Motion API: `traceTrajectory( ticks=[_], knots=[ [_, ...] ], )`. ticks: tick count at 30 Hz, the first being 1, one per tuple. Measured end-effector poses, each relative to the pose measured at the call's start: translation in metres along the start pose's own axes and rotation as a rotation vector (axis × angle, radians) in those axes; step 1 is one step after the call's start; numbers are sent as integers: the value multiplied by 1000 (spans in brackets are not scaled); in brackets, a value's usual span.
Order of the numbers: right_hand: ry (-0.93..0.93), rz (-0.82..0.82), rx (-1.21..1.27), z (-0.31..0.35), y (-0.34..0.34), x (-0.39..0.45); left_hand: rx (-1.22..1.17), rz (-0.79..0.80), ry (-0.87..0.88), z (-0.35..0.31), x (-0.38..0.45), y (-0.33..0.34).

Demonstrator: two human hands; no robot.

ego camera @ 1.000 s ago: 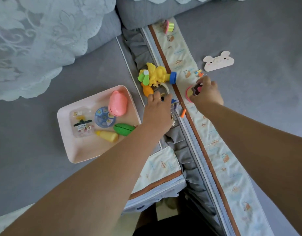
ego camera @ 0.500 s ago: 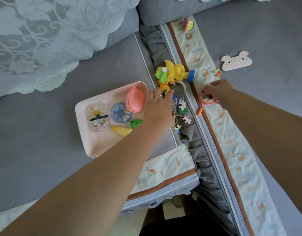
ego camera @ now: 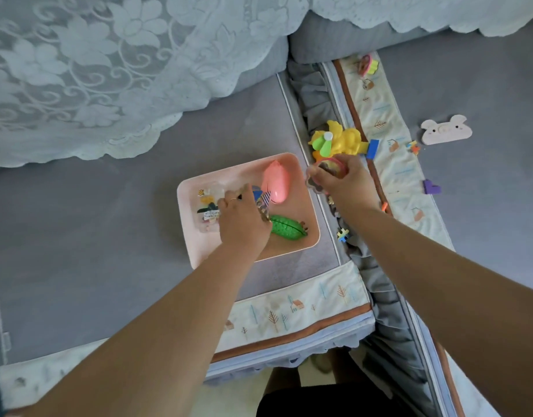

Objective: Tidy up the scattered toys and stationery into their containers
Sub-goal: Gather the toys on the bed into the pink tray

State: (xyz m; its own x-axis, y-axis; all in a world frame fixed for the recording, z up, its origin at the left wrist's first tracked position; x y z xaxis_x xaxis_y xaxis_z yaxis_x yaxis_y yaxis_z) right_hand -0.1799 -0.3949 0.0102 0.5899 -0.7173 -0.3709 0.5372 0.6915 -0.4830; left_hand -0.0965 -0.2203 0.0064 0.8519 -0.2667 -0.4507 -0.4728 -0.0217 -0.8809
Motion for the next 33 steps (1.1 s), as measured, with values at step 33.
traceTrajectory(
  ticks=[33],
  knots=[
    [-87, 445, -369, 29, 152, -52, 4, -48, 311, 83, 55, -23]
  ],
)
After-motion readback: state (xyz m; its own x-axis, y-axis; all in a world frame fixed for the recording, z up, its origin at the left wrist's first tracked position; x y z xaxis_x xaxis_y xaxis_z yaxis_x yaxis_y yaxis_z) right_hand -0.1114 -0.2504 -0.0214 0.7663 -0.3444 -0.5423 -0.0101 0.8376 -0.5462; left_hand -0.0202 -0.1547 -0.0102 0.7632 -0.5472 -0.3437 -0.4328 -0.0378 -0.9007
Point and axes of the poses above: each hand's wrist, its own x-axis towards the middle knuckle, its own y-axis out of the palm, z = x × y, the point moved 1 cm from there along x, towards the middle knuckle, and after that the axes turned 7 degrees about -y, right-handed, at the moved point
